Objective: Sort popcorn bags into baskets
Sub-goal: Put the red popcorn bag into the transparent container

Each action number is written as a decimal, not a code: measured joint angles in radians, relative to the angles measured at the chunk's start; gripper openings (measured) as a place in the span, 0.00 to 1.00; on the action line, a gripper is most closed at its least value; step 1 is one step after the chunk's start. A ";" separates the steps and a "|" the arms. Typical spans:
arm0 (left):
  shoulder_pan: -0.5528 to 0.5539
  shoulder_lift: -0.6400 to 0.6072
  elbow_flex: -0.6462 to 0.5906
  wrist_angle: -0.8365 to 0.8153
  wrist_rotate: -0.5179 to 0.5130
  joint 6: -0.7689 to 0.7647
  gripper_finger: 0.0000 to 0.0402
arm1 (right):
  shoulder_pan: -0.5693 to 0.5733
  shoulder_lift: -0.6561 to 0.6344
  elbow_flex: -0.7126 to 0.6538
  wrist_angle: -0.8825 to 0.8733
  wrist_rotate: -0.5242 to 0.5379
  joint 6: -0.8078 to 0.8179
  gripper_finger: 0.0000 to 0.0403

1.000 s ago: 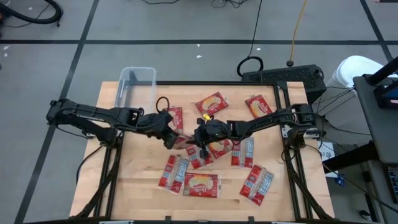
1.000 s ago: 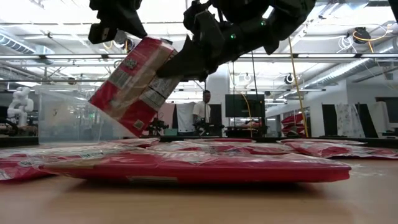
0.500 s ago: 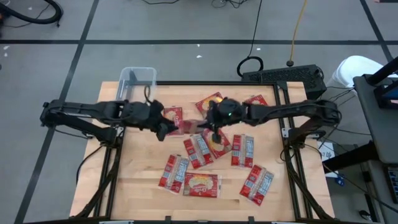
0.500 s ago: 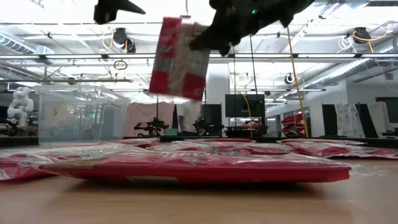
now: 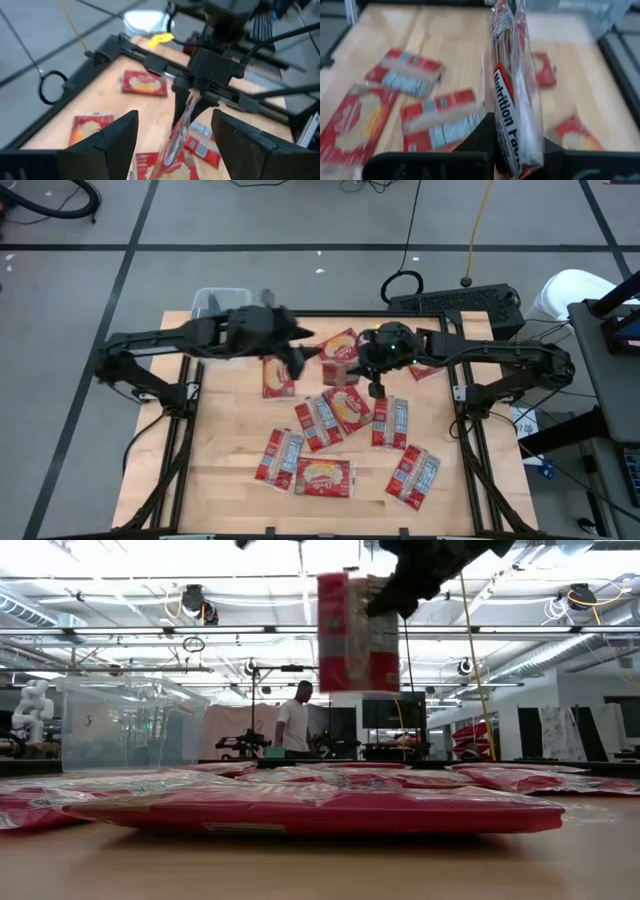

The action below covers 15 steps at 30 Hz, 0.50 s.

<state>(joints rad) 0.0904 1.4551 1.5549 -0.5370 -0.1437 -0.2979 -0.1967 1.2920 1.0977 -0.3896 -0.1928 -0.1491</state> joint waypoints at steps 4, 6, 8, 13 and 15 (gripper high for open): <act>0.010 0.109 0.064 0.015 0.057 0.006 0.62 | 0.000 -0.002 0.000 -0.105 0.000 0.015 0.03; 0.009 0.157 0.083 0.018 0.079 0.009 0.63 | 0.000 -0.002 0.000 -0.156 0.000 0.042 0.03; 0.004 0.199 0.090 0.012 0.098 0.006 0.66 | 0.000 -0.002 0.000 -0.171 -0.001 0.071 0.03; -0.017 0.274 0.093 0.016 0.177 0.009 0.74 | 0.001 -0.002 0.000 -0.184 -0.022 0.088 0.03; -0.029 0.297 0.094 0.009 0.178 0.009 0.76 | 0.001 -0.002 0.000 -0.181 -0.036 0.085 0.03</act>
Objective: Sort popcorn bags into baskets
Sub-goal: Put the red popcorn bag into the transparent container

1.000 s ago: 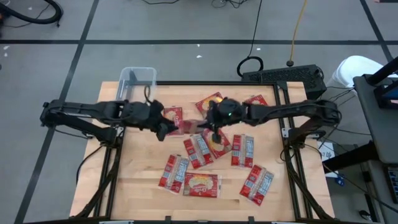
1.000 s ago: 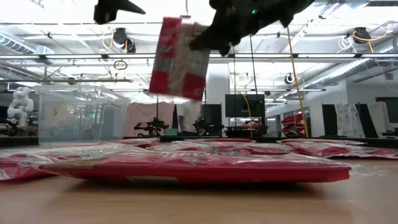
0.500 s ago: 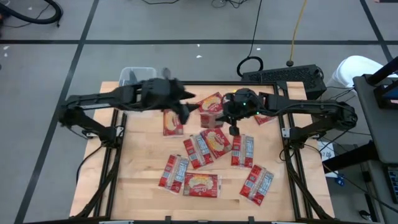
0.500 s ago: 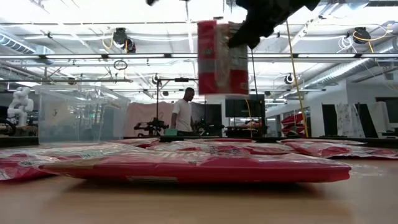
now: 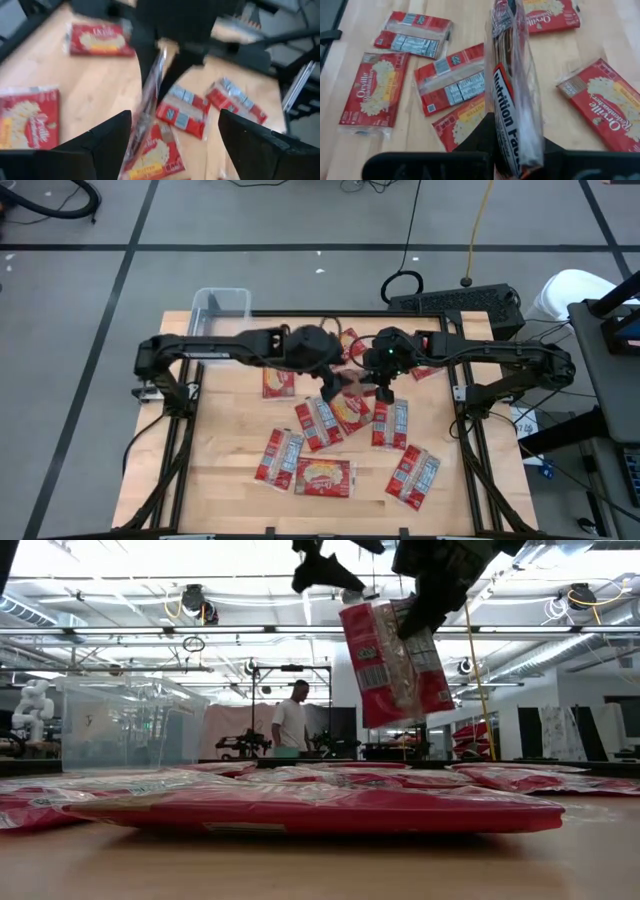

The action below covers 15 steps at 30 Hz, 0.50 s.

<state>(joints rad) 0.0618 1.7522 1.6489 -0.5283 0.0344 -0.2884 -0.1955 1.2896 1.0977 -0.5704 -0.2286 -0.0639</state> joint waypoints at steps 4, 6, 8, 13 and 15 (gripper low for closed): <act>-0.016 0.036 0.000 0.001 -0.019 0.029 0.73 | 0.000 0.000 0.000 0.012 -0.031 -0.010 0.03; -0.021 0.046 0.000 0.001 -0.047 0.043 0.69 | 0.000 0.000 0.000 0.022 -0.040 -0.011 0.03; -0.024 0.056 0.000 0.005 -0.067 0.049 0.65 | 0.000 0.000 0.000 0.017 -0.042 -0.017 0.03; -0.023 0.059 0.000 0.019 -0.092 0.076 0.57 | 0.000 0.000 0.000 0.022 -0.091 -0.030 0.03; -0.023 0.053 -0.001 0.016 -0.118 0.086 0.56 | 0.001 0.000 0.000 0.022 -0.092 -0.029 0.03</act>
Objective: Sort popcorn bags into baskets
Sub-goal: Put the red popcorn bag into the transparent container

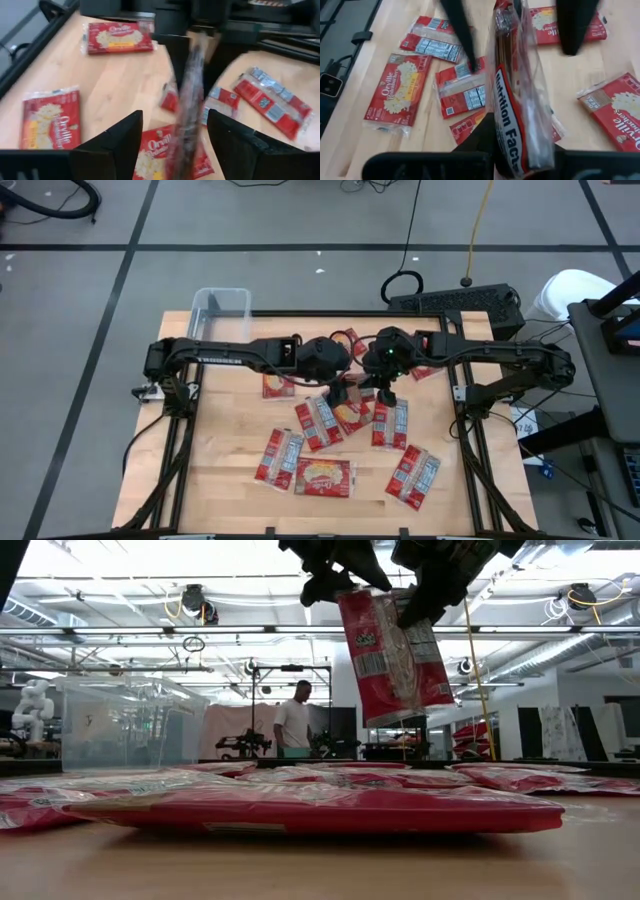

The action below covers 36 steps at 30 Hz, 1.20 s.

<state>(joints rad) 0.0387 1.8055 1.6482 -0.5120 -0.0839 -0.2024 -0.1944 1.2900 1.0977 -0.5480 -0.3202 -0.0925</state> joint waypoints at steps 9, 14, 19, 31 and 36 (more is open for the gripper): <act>0.004 0.007 0.035 -0.013 0.033 0.030 0.70 | 0.000 0.000 0.000 0.008 0.001 0.000 0.03; 0.015 0.037 0.035 -0.056 0.064 0.057 0.67 | 0.000 0.000 0.000 0.036 0.002 -0.001 0.03; 0.018 0.038 0.035 -0.077 0.048 0.138 0.47 | 0.000 0.000 0.000 0.055 0.004 0.001 0.03; 0.034 -0.019 0.035 -0.144 0.038 0.227 0.08 | -0.001 -0.001 0.001 0.131 0.087 0.012 0.08; 0.062 -0.097 0.033 -0.231 0.027 0.287 0.04 | -0.010 -0.024 0.001 0.164 0.162 0.033 0.23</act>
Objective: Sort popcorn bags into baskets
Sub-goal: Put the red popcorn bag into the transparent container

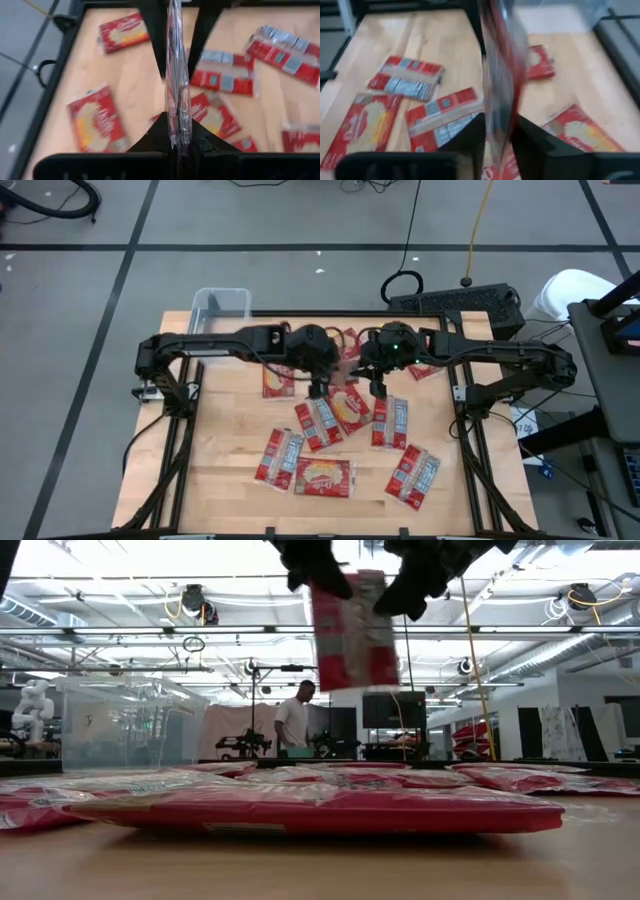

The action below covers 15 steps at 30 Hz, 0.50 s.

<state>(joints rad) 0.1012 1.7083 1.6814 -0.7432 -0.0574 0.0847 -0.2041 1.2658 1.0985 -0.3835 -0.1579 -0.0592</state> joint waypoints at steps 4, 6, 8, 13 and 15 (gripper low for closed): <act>0.044 -0.078 0.000 -0.113 -0.002 0.062 0.04 | -0.013 -0.021 0.000 0.019 0.064 0.031 0.35; 0.071 -0.121 0.000 -0.135 -0.008 0.092 0.05 | -0.020 -0.035 0.000 0.019 0.097 0.051 0.40; 0.096 -0.160 0.000 -0.174 -0.027 0.127 0.06 | -0.024 -0.038 0.000 0.010 0.129 0.096 0.45; 0.186 -0.258 0.001 -0.241 -0.051 0.199 0.04 | -0.031 -0.049 0.000 0.016 0.156 0.239 0.51; 0.234 -0.289 0.001 -0.268 -0.053 0.228 0.04 | -0.031 -0.050 0.000 0.012 0.155 0.285 0.52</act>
<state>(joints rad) 0.3352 1.4192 1.6825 -1.0108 -0.1101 0.3130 -0.2347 1.2160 1.0988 -0.3718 -0.0030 0.2262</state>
